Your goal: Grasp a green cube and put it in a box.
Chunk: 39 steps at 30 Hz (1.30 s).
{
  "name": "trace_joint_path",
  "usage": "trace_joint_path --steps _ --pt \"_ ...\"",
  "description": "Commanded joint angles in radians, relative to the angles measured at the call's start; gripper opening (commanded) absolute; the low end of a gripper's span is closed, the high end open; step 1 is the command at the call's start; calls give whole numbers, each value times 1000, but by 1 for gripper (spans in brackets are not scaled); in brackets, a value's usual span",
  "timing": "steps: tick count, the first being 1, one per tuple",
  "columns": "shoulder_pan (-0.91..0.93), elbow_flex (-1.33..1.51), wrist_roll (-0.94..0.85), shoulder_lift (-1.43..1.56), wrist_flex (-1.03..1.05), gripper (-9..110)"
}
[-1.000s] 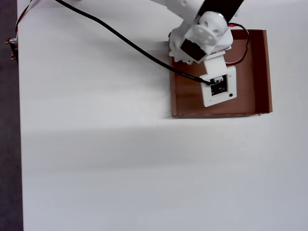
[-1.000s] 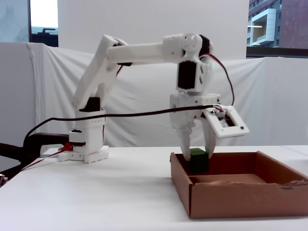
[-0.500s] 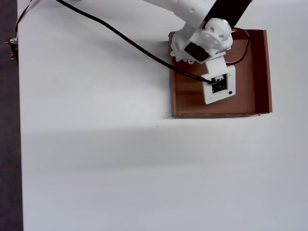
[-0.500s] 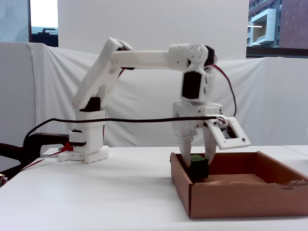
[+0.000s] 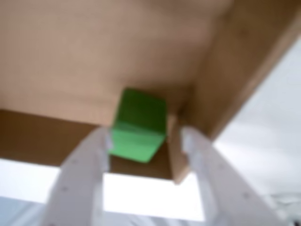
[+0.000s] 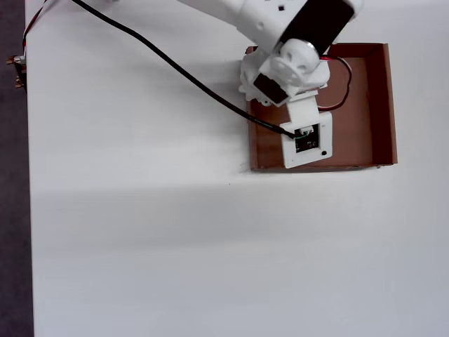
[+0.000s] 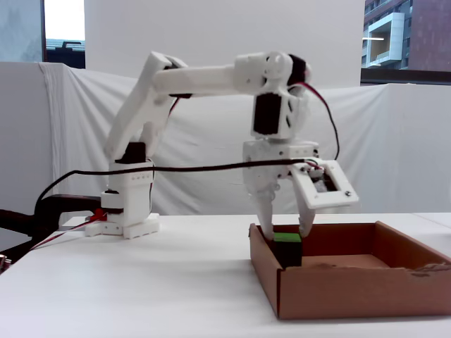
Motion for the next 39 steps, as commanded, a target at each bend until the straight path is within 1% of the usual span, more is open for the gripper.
trace_joint_path --steps 1,10,17,24,31,39 --pt "32 18 -6 114 3 21" --pt "187 155 -8 367 3 21" --pt "319 371 -9 617 -23 21" --pt "488 710 9 913 -196 21" --pt "676 1043 -5 1210 -284 21" --pt "905 1417 -5 1410 -456 21"
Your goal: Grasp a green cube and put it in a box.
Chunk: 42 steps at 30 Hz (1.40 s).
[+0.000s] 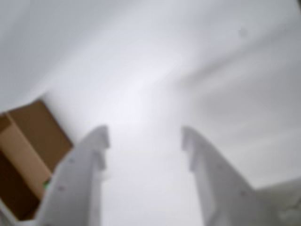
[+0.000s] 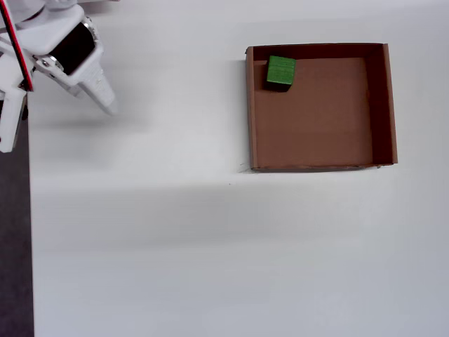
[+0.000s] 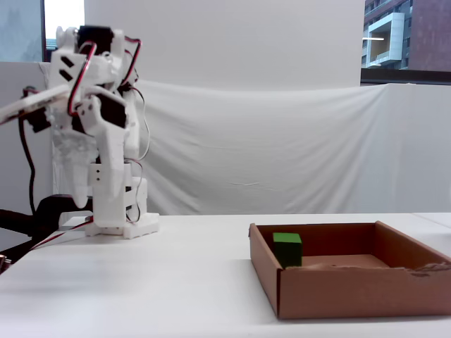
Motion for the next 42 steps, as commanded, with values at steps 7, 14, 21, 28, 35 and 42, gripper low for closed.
trace_joint_path --steps 7,14,21,28,35,42 --pt "279 377 -34 365 -115 21" --pt "379 617 -67 709 -58 21" --pt "414 664 -69 857 80 21" --pt "374 666 -58 857 141 21" --pt "374 666 -58 857 141 21" --pt "374 666 -58 857 141 21"
